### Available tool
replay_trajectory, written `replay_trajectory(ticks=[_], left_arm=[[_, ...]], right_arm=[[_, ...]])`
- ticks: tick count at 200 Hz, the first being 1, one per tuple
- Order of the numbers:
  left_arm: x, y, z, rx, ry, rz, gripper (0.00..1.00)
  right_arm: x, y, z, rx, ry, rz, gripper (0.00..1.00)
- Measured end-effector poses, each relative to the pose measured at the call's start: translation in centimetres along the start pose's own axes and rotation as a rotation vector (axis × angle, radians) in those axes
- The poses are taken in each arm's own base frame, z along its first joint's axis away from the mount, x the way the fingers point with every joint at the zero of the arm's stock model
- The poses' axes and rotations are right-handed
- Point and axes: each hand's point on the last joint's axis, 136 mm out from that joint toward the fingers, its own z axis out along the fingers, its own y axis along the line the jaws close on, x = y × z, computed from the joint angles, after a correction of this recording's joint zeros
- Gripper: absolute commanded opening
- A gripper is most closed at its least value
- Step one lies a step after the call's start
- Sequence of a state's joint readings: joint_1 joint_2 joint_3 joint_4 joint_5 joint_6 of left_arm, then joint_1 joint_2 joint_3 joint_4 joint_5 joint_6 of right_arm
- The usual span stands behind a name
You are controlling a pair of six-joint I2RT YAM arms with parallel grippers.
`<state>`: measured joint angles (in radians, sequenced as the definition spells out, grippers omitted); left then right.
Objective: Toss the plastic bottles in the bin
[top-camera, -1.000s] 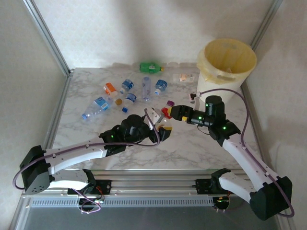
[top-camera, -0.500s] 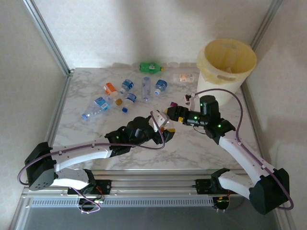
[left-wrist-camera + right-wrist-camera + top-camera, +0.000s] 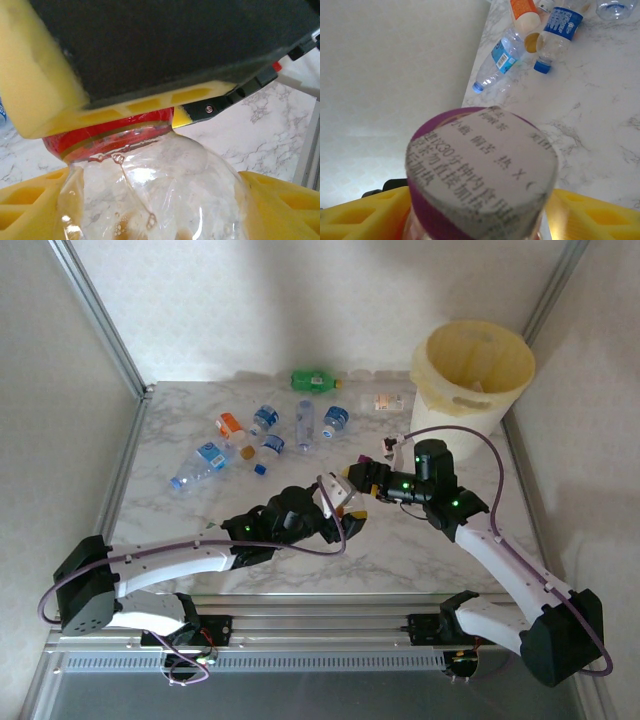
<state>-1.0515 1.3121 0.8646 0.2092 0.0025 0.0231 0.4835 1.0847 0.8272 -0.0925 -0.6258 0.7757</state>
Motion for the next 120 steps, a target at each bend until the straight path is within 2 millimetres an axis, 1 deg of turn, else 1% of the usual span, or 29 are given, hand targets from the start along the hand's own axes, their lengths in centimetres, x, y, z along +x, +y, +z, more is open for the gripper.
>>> replay_trajectory(ticks=[30,41,48,61,74,88,104,120], left_arm=[[0.3,0.0,0.4,-0.001,0.006,0.003,0.57],[0.3,0.0,0.5,-0.001,0.004,0.002,0.6],[0.3,0.0,0.5,-0.003,0.004,0.001,0.66],[0.3,0.0,0.6,-0.004,0.003,0.001,0.89],[0.4,0.1,0.7,-0.011,0.002,0.001,0.99],[0.2,0.2,0.7,-0.015,-0.006,0.002,1.0],[-0.2,0.3,0.6,-0.021,-0.02,-0.003,1.0],[-0.8,0.4,0.1,-0.022,-0.04,-0.025,1.0]], right_arm=[[0.1,-0.1,0.0,0.007,0.003,0.006,0.52],[0.1,-0.2,0.0,0.009,0.0,0.005,0.48],[0.0,-0.2,0.0,0.012,-0.003,0.005,0.47],[0.0,-0.3,0.0,0.016,-0.005,0.005,0.47],[0.2,-0.6,0.0,0.03,0.001,0.015,0.46],[0.5,-1.0,0.0,0.051,0.01,0.026,0.41],[0.6,-1.7,-0.2,0.098,0.013,0.03,0.4],[0.1,-2.2,-0.7,0.16,-0.005,0.009,0.4]])
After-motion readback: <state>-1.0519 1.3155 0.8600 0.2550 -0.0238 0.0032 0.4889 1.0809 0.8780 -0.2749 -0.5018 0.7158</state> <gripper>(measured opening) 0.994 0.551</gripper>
